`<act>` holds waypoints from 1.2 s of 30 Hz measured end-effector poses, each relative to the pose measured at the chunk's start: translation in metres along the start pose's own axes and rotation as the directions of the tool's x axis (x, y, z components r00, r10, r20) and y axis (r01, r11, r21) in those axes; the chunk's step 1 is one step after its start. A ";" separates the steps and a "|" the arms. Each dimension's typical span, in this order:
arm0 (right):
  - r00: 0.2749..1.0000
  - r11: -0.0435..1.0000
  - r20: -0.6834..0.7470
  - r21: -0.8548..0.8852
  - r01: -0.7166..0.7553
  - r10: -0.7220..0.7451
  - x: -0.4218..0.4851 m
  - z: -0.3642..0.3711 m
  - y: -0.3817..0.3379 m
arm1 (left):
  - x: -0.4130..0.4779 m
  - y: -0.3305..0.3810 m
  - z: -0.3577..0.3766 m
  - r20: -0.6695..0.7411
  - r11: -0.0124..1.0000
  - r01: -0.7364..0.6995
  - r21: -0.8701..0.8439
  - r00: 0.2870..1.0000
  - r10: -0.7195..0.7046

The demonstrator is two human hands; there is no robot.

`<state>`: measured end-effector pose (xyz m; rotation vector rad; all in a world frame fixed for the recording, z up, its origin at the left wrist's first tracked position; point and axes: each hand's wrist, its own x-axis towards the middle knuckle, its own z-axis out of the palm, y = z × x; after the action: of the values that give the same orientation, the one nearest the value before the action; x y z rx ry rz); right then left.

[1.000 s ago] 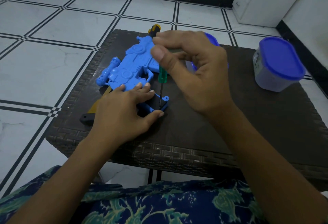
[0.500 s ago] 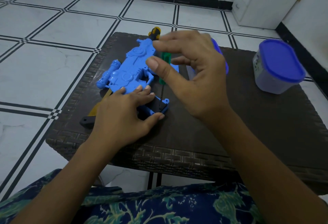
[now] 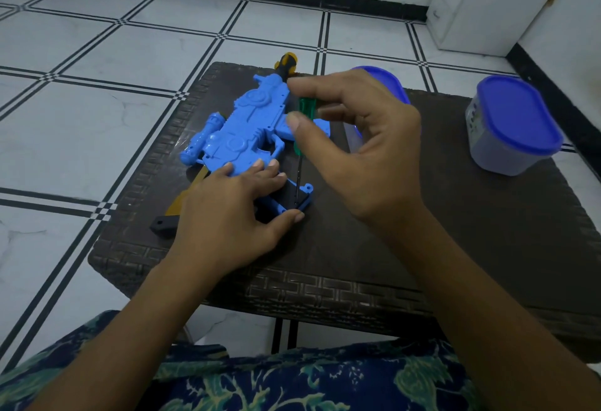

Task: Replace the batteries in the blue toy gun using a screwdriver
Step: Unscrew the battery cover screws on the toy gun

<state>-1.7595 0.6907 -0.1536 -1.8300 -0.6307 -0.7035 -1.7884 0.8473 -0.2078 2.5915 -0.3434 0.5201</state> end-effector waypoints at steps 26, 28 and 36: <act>0.979 0.955 0.056 0.213 -0.206 0.198 -0.001 0.007 -0.001 | 0.000 -0.002 0.002 0.022 0.999 0.023 -0.039 1.000 -0.022; 0.978 0.955 0.052 0.209 -0.211 0.204 0.000 0.006 -0.001 | 0.000 -0.002 0.002 0.020 0.999 0.025 -0.040 1.000 -0.024; 0.979 0.960 0.017 0.191 -0.204 0.204 -0.003 0.005 -0.001 | 0.000 -0.003 0.001 0.040 0.999 0.025 -0.027 0.999 -0.024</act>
<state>-1.7612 0.6950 -0.1565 -1.6851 -0.4812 -0.4905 -1.7876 0.8489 -0.2101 2.5790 -0.3294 0.4527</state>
